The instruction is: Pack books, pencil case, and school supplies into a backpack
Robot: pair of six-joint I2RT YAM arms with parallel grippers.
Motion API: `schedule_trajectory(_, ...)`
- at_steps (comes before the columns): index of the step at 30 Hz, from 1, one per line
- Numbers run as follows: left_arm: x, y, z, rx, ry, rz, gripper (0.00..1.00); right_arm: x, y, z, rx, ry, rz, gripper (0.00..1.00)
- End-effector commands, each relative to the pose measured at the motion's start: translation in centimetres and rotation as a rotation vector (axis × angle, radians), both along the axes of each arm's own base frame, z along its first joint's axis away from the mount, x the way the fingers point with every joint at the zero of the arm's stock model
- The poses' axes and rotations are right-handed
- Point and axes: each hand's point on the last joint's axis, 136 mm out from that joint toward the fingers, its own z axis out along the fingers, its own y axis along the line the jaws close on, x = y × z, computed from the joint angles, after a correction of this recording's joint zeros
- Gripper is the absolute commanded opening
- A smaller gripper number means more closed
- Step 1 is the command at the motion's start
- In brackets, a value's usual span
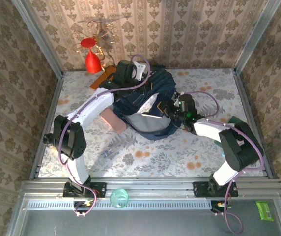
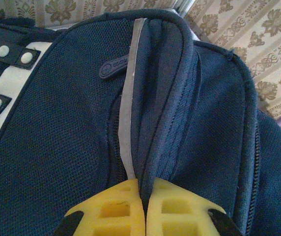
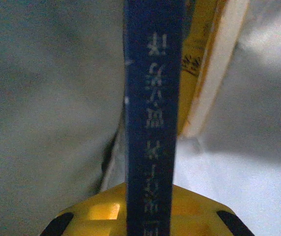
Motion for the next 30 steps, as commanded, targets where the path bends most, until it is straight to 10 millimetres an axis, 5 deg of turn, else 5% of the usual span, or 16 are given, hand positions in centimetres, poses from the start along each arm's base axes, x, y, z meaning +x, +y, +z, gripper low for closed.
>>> schedule_trajectory(1, -0.1, -1.0, 6.6, -0.145, -0.101, -0.042, 0.00, 3.5, -0.1, 3.8, 0.105, -0.150, -0.119, 0.04)
schedule_trajectory(10, -0.3, -1.6, 7.5, -0.177, -0.093, -0.058, 0.00, 8.9, 1.7, 0.7, 0.074, -0.141, -0.321, 0.06)
schedule_trajectory(16, -0.3, -1.8, 7.7, -0.182, -0.092, -0.060, 0.00, 11.0, 2.8, -2.6, -0.032, -0.078, -0.374, 0.21)
schedule_trajectory(23, 0.3, -1.5, 7.6, -0.180, -0.097, -0.045, 0.00, 8.3, 0.9, -1.3, -0.168, -0.097, -0.323, 0.52)
schedule_trajectory(30, 0.7, -1.6, 6.8, -0.187, -0.077, -0.029, 0.00, 2.4, -1.7, 0.2, -0.257, -0.125, -0.205, 0.59)
